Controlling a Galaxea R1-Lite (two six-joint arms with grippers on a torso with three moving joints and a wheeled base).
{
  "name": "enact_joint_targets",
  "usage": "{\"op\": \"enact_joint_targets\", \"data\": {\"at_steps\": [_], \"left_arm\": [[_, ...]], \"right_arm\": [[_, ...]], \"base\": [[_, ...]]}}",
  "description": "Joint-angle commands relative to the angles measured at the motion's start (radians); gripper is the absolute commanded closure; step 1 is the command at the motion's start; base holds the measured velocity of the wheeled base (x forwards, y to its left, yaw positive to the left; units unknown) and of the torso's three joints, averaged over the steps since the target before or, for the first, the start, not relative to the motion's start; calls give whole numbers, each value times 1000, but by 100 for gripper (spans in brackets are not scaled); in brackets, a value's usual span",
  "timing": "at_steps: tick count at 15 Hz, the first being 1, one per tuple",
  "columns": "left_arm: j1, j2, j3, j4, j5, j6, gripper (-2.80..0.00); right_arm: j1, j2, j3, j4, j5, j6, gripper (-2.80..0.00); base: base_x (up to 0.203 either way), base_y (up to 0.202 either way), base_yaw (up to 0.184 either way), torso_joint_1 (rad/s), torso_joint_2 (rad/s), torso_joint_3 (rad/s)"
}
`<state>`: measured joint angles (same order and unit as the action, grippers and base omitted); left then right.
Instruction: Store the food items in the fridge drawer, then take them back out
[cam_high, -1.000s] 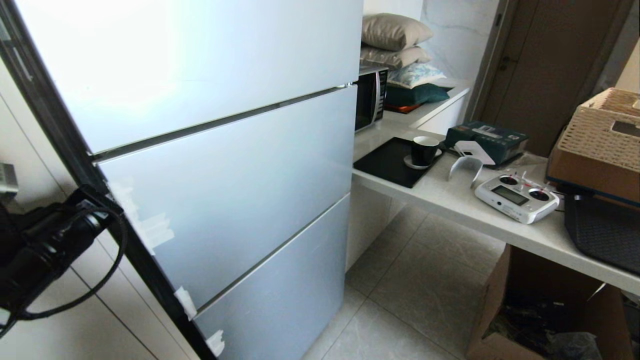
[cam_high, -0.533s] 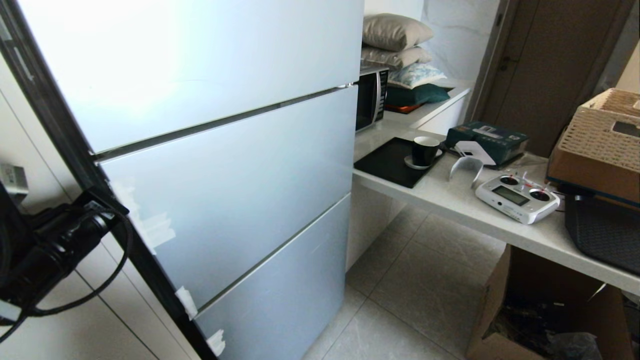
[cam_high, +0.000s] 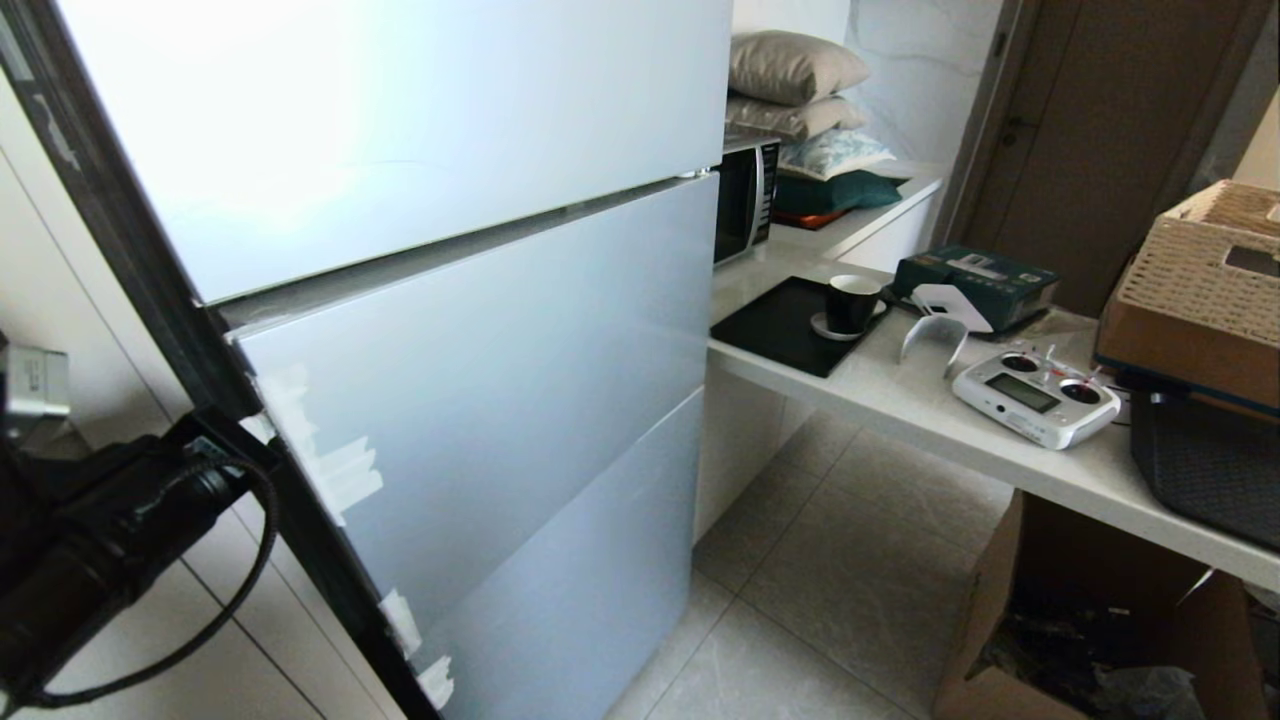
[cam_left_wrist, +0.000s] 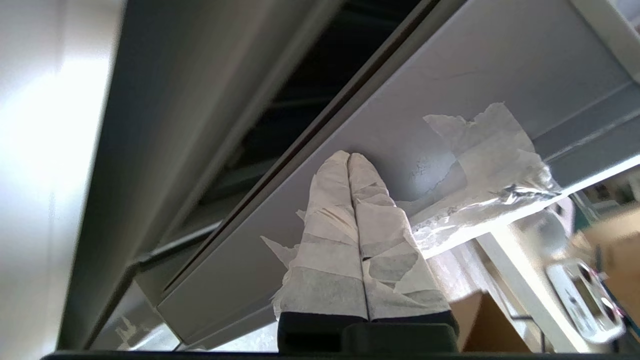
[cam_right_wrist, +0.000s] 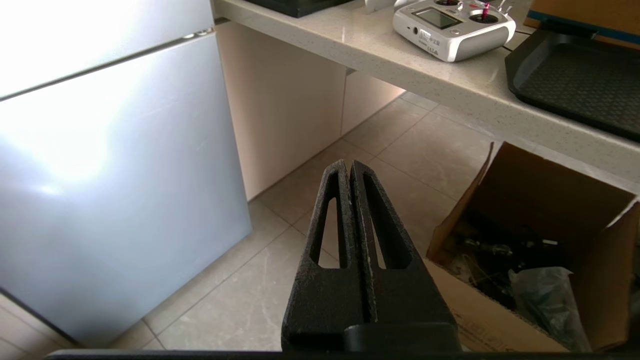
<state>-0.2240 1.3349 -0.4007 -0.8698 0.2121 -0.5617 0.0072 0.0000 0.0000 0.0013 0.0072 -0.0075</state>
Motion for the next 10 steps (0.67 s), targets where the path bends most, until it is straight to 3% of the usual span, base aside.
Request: {"op": "enact_joint_targets", "data": {"at_steps": [1, 10], "left_arm": [[-32, -32, 26, -8, -4, -3, 0], [-206, -166, 143, 4, -4, 3, 0]], "right_arm": [[0, 2, 0, 0, 0, 0, 0], [0, 2, 0, 1, 0, 0, 0]], "base": [[0, 0, 0, 0, 0, 0], [0, 0, 0, 0, 0, 0]]}}
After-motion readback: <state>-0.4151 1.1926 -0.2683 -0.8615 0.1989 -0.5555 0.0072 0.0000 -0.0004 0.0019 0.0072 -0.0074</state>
